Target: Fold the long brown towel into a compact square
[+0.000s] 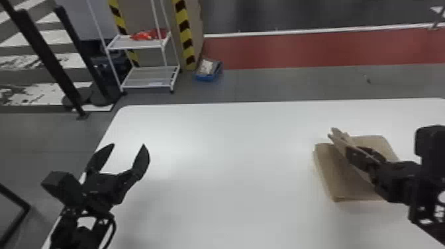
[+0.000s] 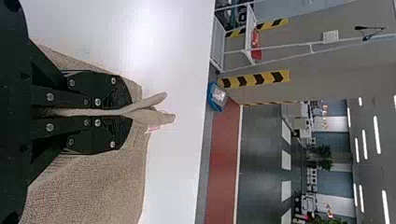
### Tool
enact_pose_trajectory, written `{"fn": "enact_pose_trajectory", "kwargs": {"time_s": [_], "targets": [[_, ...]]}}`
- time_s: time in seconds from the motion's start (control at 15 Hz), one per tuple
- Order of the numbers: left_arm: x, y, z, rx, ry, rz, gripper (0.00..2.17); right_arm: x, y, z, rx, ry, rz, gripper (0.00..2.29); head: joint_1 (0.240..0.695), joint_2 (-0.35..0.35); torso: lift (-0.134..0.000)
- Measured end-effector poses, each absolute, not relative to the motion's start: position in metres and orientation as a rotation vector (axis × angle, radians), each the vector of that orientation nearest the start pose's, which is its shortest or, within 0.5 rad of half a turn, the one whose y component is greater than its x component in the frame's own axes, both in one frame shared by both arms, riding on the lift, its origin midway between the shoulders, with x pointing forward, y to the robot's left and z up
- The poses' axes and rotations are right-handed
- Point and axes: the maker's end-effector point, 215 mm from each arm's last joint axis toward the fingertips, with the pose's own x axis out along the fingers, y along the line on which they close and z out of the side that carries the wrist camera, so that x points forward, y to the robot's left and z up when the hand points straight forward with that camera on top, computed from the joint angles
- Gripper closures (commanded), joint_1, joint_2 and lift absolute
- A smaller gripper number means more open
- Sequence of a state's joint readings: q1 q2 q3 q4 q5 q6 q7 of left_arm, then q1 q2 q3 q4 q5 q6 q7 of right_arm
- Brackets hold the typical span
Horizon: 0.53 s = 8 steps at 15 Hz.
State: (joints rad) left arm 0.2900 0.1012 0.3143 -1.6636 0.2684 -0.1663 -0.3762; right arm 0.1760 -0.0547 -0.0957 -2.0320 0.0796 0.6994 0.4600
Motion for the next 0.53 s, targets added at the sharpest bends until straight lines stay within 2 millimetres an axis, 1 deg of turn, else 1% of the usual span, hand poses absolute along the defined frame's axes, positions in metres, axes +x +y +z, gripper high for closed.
{"fn": "enact_pose_trajectory", "kwargs": {"time_s": [0.07,0.13,0.27,0.33,0.47,0.53], "targets": [[0.481,0.366,-0.363,-0.074,-0.042,-0.059,0.09,0.505,-0.211,-0.398,-0.031,0.442,0.328,0.07,0.695,0.172,-0.125],[0.481,0.366,-0.362,-0.073,-0.044,-0.060,0.09,0.505,-0.207,-0.401,-0.031,0.447,0.336,0.01,0.695,0.176,-0.125],[0.481,0.366,-0.359,-0.070,-0.048,-0.062,0.09,0.503,-0.201,-0.401,-0.014,0.440,0.357,0.02,0.695,0.184,-0.125],[0.481,0.366,-0.358,-0.069,-0.050,-0.061,0.09,0.503,-0.202,-0.395,-0.003,0.421,0.359,0.02,0.695,0.184,-0.125],[0.482,0.367,-0.357,-0.069,-0.053,-0.057,0.08,0.505,-0.211,-0.370,0.050,0.340,0.358,0.03,0.695,0.175,-0.125],[0.482,0.367,-0.357,-0.069,-0.053,-0.055,0.08,0.507,-0.218,-0.359,0.081,0.301,0.354,0.08,0.695,0.169,-0.125]]}}
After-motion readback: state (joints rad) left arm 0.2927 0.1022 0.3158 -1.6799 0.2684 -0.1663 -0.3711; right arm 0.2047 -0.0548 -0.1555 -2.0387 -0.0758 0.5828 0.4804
